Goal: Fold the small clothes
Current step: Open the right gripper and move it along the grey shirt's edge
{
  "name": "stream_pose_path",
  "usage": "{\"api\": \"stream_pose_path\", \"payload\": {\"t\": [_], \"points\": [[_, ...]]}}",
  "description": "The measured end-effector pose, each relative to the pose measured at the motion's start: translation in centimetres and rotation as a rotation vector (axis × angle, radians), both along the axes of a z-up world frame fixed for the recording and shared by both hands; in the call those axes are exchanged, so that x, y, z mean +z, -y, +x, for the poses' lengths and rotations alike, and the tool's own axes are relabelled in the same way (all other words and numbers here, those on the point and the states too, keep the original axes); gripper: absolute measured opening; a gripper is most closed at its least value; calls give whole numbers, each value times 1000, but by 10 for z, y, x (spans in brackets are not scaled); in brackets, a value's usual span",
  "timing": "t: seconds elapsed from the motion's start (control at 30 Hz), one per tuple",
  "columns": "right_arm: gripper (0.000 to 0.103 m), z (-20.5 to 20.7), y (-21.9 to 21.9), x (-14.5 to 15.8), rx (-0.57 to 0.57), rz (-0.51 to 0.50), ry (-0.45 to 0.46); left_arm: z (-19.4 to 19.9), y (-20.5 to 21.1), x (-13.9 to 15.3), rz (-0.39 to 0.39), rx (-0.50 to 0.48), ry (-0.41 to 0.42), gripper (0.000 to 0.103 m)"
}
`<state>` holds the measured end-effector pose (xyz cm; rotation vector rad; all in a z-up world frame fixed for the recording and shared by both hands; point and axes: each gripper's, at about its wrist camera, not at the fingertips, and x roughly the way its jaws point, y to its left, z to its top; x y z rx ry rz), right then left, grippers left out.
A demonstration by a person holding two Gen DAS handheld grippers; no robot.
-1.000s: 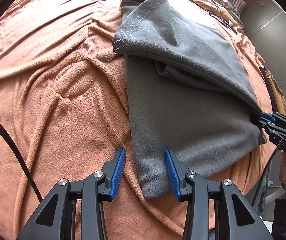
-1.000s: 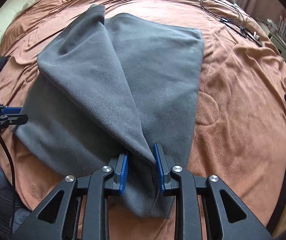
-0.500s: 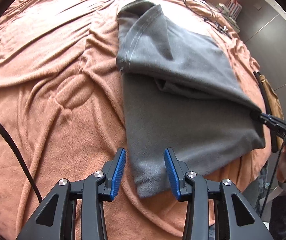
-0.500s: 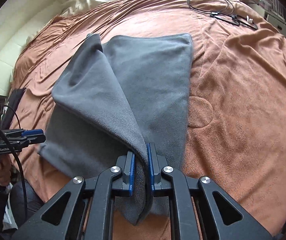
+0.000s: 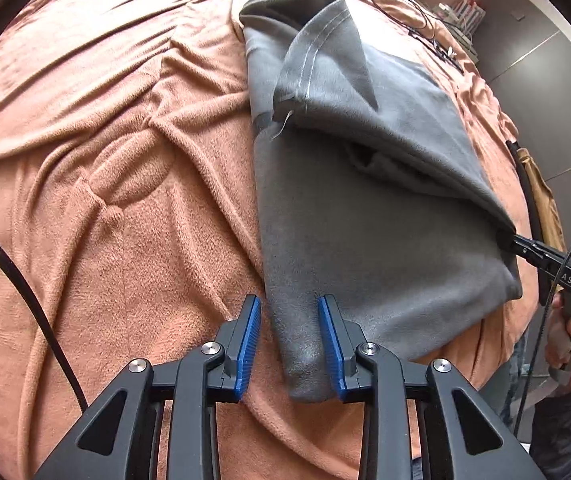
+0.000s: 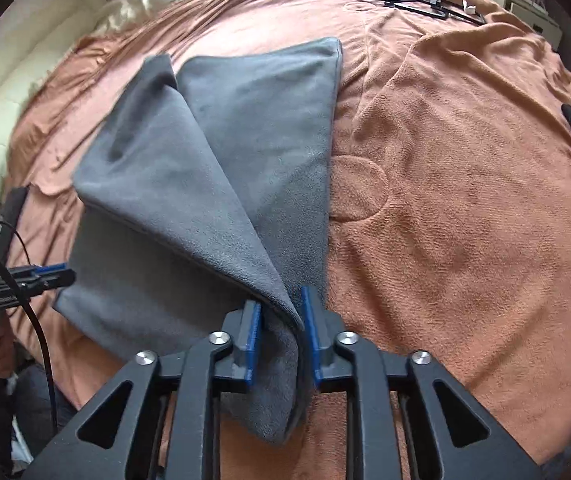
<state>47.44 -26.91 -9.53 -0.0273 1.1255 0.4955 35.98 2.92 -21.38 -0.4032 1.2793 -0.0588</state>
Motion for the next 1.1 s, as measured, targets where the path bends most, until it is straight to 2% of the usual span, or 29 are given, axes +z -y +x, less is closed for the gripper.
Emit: {"api": "stream_pose_path", "payload": {"t": [0.07, 0.13, 0.27, 0.53, 0.9, 1.1], "points": [[52, -5, -7, 10, 0, -70, 46, -3, -3, -2, -15, 4, 2, 33], [60, -9, -15, 24, 13, -79, 81, -6, -5, -2, -32, 11, 5, 33], [60, -18, -41, 45, 62, -122, 142, -12, -9, 1, -60, 22, 17, 32], [59, -32, -101, 54, 224, -169, 206, -30, -41, 17, -78, 72, 58, 32], [58, -32, -182, 43, 416, -295, 263, -50, -88, 24, -88, 166, 79, 32], [54, -21, -213, 22, 489, -382, 280, -61, -106, 22, -95, 210, 83, 32]]}}
